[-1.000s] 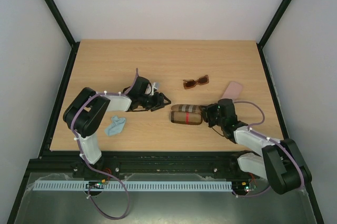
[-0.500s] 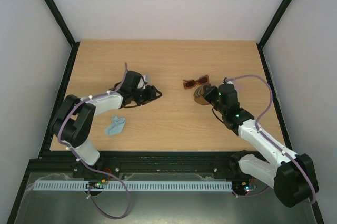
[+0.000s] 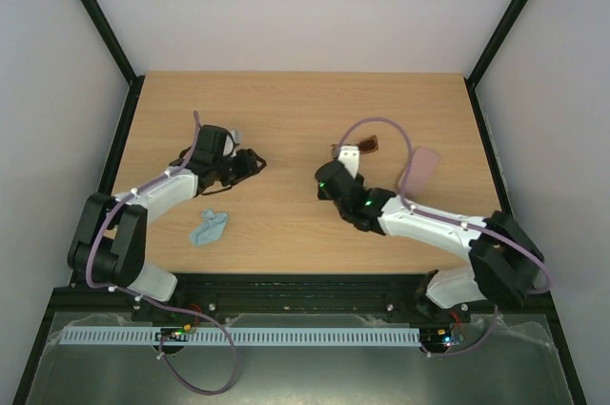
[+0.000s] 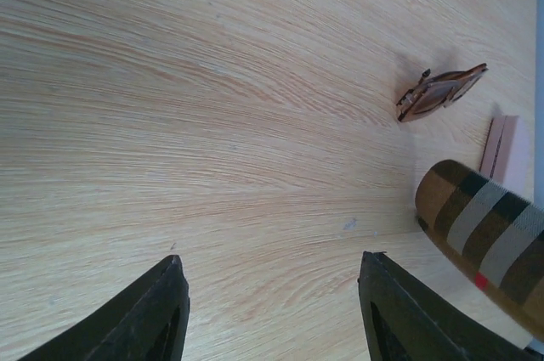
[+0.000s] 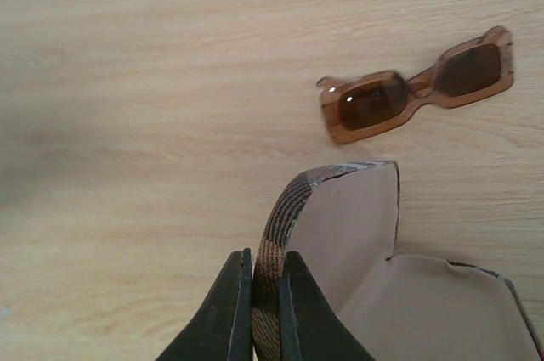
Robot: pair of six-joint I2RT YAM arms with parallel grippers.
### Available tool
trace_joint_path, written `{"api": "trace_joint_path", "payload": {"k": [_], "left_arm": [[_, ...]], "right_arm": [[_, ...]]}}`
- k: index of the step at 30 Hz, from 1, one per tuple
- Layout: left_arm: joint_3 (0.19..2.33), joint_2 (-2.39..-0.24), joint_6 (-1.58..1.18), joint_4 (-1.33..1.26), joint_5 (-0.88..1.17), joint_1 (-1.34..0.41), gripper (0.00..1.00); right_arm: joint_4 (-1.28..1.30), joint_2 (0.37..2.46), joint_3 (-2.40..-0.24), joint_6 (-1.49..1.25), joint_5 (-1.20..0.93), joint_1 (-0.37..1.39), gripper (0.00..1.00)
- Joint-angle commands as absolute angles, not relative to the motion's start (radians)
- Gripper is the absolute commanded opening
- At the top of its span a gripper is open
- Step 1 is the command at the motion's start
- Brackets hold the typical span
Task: Organize the sunglasses
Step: Adjust the sunglasses case at the center of the board.
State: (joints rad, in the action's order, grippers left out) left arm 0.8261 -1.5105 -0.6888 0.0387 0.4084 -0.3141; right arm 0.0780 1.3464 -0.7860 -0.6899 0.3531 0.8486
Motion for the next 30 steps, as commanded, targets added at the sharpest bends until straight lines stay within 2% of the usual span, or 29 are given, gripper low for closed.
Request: {"api": "trace_joint_path", "payload": {"k": [1, 3, 5, 8, 11, 16, 21, 30], "left_arm": [[0.803, -1.458, -0.655, 0.09, 0.398, -0.277, 0.57], [0.803, -1.447, -0.647, 0.1, 0.398, -0.261, 0.58], [0.804, -1.439, -0.641, 0.106, 0.401, -0.249, 0.59], [0.804, -1.434, -0.633, 0.115, 0.405, -0.233, 0.59], [0.8, -1.434, -0.629, 0.115, 0.407, -0.225, 0.59], [0.78, -1.436, -0.633, 0.095, 0.434, -0.224, 0.6], [0.765, -1.437, -0.633, 0.05, 0.517, -0.242, 0.6], [0.829, -1.529, -0.631, -0.037, 0.573, -0.464, 0.62]], "right_arm": [[0.18, 1.43, -0.85, -0.6, 0.583, 0.975, 0.06], [0.195, 1.465, -0.873, -0.587, 0.587, 1.011, 0.1], [0.202, 1.499, -0.885, -0.57, 0.567, 1.042, 0.17], [0.182, 1.526, -0.879, -0.516, 0.466, 1.081, 0.33], [0.152, 1.551, -0.856, -0.478, 0.351, 1.088, 0.4], [0.177, 1.594, -0.853, -0.481, 0.306, 1.088, 0.43], [0.189, 1.549, -0.868, -0.553, 0.302, 1.085, 0.44], [0.349, 1.423, -0.855, -0.856, 0.361, 0.942, 0.44]]}}
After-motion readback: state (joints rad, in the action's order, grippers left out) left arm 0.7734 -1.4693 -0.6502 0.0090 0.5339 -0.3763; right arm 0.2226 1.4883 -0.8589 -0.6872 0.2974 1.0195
